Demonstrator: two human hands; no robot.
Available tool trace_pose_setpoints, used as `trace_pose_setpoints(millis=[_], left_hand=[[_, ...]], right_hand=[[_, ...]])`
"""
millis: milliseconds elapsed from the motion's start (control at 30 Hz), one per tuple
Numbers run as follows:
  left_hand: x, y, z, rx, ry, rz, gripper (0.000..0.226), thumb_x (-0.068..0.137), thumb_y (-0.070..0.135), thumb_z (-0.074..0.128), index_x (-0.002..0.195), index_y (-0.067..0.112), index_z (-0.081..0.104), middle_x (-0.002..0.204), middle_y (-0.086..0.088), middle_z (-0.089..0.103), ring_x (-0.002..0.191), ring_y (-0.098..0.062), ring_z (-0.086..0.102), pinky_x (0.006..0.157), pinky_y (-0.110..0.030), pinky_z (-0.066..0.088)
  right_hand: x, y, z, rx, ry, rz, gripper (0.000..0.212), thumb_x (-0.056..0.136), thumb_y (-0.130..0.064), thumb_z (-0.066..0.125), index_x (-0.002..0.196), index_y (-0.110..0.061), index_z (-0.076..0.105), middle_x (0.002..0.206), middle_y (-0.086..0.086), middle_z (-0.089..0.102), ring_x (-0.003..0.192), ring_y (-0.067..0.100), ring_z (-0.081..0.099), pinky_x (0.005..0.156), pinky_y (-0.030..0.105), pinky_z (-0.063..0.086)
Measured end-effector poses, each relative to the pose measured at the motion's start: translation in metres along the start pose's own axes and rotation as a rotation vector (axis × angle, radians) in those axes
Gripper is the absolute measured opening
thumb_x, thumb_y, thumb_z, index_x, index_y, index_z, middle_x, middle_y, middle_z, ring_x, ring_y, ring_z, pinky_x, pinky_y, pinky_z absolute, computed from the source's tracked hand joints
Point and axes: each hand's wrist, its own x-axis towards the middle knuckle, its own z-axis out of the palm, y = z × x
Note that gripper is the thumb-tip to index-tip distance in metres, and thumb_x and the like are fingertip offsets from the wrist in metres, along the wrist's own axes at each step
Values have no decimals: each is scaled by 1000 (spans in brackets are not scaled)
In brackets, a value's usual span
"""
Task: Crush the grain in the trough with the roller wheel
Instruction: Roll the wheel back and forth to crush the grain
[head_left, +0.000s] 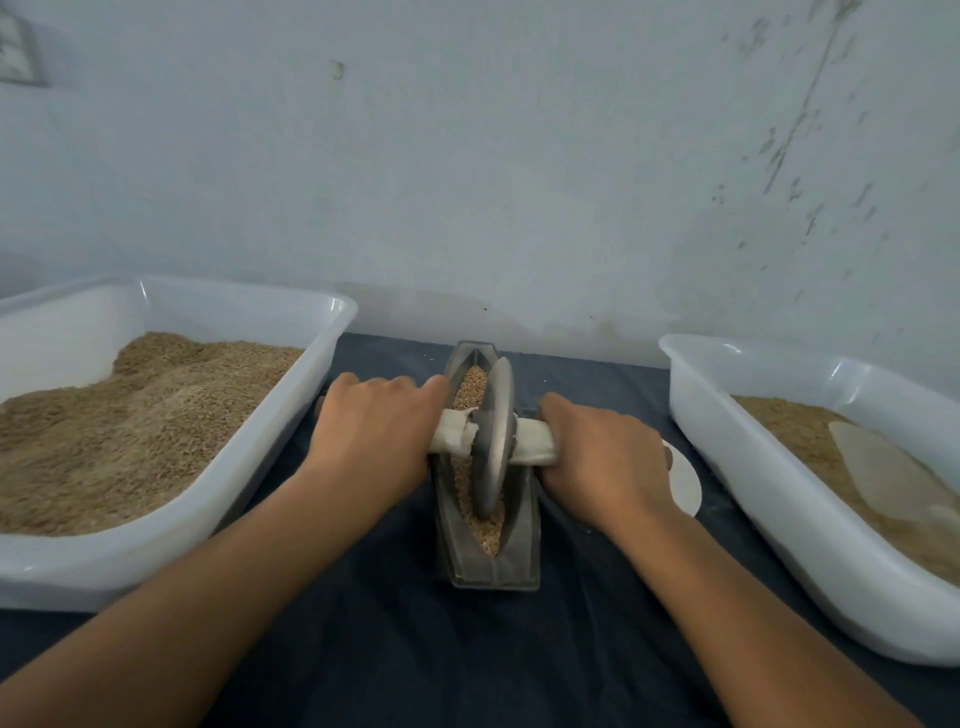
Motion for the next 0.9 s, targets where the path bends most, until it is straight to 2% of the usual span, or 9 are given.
trace_pose_setpoints(millis=[67,233,500,667,767,900], left_hand=[[-4,2,-4,11,9,0,39,84,33,66,94,30,28,81,8,47,70,-17,48,70,-35,39],[-14,0,-11,-30,-10,-19,38,85,38,65,93,31,29,82,10,49,71,-16,47,68,-34,35],[-3,-1,-4,-11,-8,16,32,85,32,65,94,30,34,84,8,56,76,-18,59,66,-34,37],[13,-5,5,-7,-45,14,28,86,33,65,97,30,39,81,8,57,69,-18,52,61,-33,35],[20,-7,12,-11,-48,8,26,87,33,64,98,29,42,80,8,56,68,-18,51,62,-34,37],[32,-7,21,18,-17,11,29,86,31,64,93,29,37,73,8,46,66,-19,48,61,-34,33]], right_hand=[[-3,1,-3,37,-37,14,26,81,-39,58,82,-32,33,62,-10,42,53,16,40,48,29,25],[-7,-1,-13,4,-26,-18,22,82,-40,59,87,-33,38,63,-12,40,57,19,43,47,30,15],[-2,-1,-10,-14,-66,23,21,80,-37,58,84,-32,38,62,-11,40,51,8,31,47,29,16],[14,1,1,-11,-105,21,15,80,-37,56,89,-31,47,65,-9,46,59,22,45,50,31,24],[24,3,6,-29,-118,12,13,79,-38,55,90,-32,51,67,-9,49,63,23,48,50,30,23],[34,7,12,-6,-164,12,14,76,-37,54,89,-33,53,71,-9,55,65,22,51,50,29,24]])
